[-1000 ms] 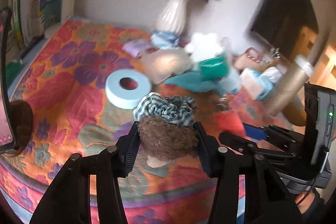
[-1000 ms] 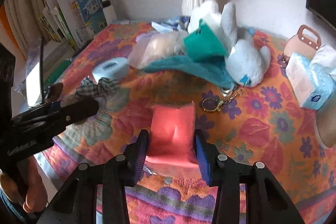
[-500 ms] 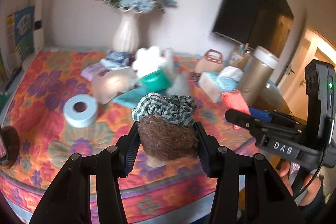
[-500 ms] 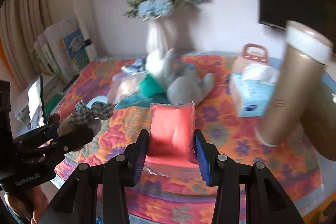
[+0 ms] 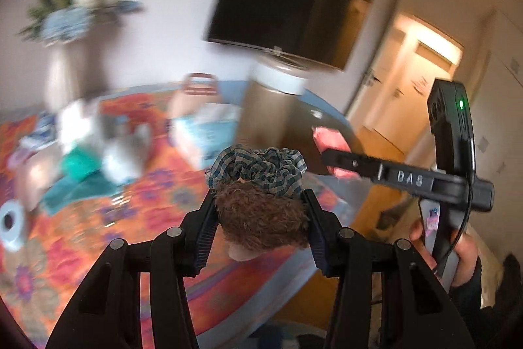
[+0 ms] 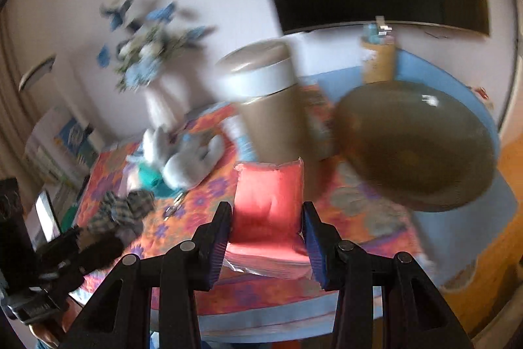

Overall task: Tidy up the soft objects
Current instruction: 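Carry both held items to the round glass table and open both tools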

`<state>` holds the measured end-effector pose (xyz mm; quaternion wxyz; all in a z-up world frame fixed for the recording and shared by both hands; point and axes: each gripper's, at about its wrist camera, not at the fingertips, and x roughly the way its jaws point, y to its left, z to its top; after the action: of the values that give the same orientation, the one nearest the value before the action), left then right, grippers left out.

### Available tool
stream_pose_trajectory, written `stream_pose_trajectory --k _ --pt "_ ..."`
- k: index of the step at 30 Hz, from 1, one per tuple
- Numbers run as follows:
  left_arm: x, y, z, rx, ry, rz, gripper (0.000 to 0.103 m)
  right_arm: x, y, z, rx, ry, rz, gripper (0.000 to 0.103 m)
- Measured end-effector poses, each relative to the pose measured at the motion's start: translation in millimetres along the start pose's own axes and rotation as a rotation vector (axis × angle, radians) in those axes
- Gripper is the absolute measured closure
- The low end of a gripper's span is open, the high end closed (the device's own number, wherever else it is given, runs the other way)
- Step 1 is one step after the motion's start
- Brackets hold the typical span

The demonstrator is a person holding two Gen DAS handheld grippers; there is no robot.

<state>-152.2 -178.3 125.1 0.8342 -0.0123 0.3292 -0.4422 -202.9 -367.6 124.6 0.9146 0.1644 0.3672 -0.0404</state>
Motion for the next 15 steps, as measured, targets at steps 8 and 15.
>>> stream_pose_trajectory --k 8,15 --pt "79 -74 38 0.144 0.053 -0.085 0.056 -38 -93 28 0.157 -0.119 -0.126 0.061" --pt "141 -113 69 0.191 0.045 -0.038 0.056 -16 -155 62 0.252 -0.128 -0.201 0.061"
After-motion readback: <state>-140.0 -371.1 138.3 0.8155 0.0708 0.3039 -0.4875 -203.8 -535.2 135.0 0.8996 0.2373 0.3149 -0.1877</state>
